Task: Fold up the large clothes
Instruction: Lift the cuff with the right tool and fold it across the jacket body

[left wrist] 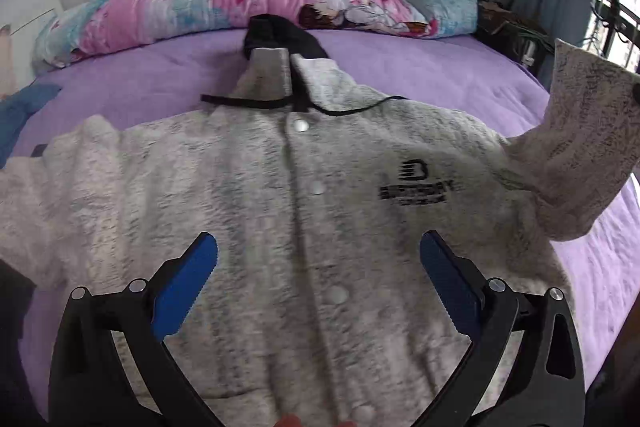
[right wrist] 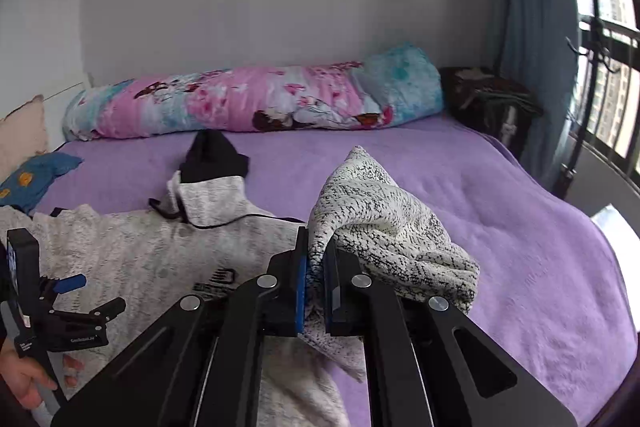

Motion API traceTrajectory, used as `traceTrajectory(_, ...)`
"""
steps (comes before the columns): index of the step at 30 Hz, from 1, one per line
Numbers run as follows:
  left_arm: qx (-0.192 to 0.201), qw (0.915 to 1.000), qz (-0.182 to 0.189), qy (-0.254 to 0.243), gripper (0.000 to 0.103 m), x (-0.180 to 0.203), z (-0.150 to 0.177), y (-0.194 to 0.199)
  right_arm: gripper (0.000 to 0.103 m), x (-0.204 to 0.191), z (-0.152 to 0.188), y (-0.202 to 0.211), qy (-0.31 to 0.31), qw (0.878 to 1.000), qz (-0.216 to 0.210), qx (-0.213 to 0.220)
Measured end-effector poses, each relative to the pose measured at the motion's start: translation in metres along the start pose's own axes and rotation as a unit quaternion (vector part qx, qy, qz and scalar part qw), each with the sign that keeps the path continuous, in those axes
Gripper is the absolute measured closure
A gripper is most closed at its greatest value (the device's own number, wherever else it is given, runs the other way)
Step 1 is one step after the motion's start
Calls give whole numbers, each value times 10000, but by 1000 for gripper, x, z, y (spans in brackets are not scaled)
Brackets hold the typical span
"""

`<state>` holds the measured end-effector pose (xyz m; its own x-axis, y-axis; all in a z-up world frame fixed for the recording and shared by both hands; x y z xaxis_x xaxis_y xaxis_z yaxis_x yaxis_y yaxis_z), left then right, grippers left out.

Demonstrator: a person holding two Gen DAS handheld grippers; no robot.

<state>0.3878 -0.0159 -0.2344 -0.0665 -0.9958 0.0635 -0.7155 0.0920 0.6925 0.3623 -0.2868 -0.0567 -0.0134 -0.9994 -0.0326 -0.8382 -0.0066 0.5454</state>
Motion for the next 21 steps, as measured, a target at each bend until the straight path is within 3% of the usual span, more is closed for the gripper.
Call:
traceTrajectory(5, -34, 9985, -276, 478, 6, -86, 10, -1, 100, -120, -11, -33, 619, 9963, -593, -108)
traceTrajectory(12, -281, 9946, -480, 875, 6, -160, 39, -21, 100, -260, 37, -91, 1311, 9840, -1061, -573)
traceTrajectory(16, -322, 9946, -510, 839, 5, -182, 42, -22, 100, -292, 75, -117, 1464, 9798, -1031, -897)
traceTrajectory(21, -477, 9888, -309, 1381, 6, -217, 50, -20, 97, -315, 127, -128, 2026, 9716, -732, -979)
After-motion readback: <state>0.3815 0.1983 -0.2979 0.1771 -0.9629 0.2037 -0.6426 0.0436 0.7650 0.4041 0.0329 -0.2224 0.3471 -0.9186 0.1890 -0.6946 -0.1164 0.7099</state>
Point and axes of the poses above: each gripper's, at about its wrist camera, not at the fingertips, and y roughly against the way its jaws point, x to its right, z to its underside, the point moved 1 cm from there along -y, roughly the way its jaws point, and after that the axes turned 3 degrees about x, right-handed, at the moved point
